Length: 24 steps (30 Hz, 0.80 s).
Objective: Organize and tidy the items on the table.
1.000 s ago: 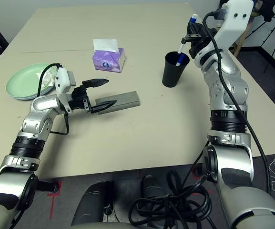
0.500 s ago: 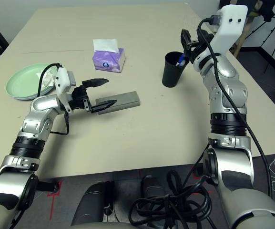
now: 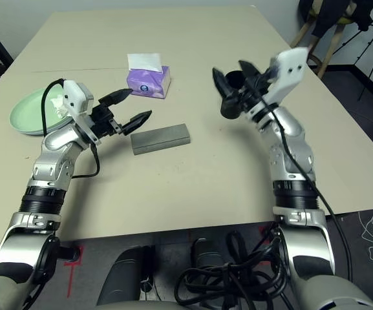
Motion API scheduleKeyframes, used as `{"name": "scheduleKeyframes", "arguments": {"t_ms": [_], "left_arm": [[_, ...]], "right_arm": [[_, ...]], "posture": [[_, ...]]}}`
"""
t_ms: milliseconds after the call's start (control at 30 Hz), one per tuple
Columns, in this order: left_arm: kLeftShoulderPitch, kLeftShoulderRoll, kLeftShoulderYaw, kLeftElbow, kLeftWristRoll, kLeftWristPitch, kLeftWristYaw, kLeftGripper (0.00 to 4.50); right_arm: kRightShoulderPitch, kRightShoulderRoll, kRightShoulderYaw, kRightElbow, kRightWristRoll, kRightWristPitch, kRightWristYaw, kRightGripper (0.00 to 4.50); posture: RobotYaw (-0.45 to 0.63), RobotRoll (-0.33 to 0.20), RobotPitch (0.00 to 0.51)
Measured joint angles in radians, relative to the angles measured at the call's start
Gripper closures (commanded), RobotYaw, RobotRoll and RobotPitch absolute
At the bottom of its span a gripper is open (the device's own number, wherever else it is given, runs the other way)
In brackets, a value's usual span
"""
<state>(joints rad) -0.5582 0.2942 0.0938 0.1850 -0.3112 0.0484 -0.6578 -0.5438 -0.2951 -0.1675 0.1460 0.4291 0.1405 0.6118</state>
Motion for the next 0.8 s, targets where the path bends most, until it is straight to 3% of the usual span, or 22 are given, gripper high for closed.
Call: {"name": "scheduleKeyframes", "arguments": {"t_ms": [200, 567, 800], "left_arm": [[0.077, -0.005, 0.064, -0.066, 0.004, 0.031, 0.159, 0.00], [0.212, -0.102, 0.185, -0.165, 0.139, -0.046, 0.595, 0.00], [0.274, -0.101, 0.211, -0.184, 0.123, -0.062, 0.611, 0.00]], "right_arm": [[0.052, 0.013, 0.004, 0.001, -0.050, -0.011, -0.050, 0.03], [0.095, 0.196, -0.024, 0.057, -0.248, -0.257, -0.493, 0.03], [0.132, 0.199, -0.040, 0.095, -0.286, -0.349, -0.572, 0.03]], "posture": [[0.06, 0.000, 0.103], [0.09, 0.000, 0.107], [0.08, 0.000, 0.110]]}}
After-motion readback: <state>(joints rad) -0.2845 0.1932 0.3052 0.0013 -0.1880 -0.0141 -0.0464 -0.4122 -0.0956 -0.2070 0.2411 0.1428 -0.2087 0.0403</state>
